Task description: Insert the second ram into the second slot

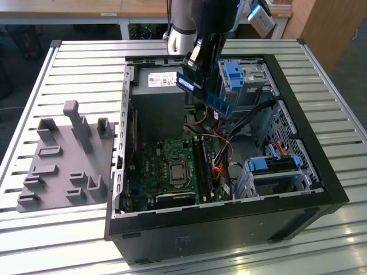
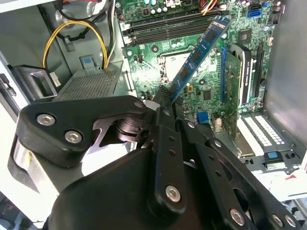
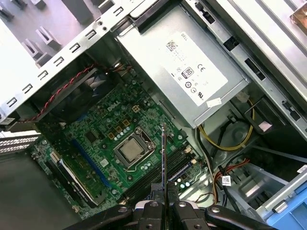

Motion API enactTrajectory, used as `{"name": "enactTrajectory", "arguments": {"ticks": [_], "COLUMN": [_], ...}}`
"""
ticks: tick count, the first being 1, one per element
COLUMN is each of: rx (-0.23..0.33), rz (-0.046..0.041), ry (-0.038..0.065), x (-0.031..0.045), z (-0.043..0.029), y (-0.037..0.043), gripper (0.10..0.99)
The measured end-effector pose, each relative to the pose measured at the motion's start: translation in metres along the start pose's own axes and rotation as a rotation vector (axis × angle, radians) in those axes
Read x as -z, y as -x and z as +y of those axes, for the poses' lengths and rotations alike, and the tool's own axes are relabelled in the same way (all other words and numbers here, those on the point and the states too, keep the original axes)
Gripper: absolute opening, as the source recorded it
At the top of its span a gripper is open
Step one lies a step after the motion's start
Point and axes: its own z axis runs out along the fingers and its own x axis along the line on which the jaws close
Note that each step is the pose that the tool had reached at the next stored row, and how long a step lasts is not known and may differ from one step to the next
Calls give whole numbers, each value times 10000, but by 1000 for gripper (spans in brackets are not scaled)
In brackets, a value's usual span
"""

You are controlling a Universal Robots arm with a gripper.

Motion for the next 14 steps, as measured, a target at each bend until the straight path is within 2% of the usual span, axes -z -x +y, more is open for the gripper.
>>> {"name": "enactTrajectory", "arguments": {"ticks": [14], "rx": [-651], "rz": [-26], "ry": [31], "x": [0], "z": [0], "y": [0], "gripper": [137]}}
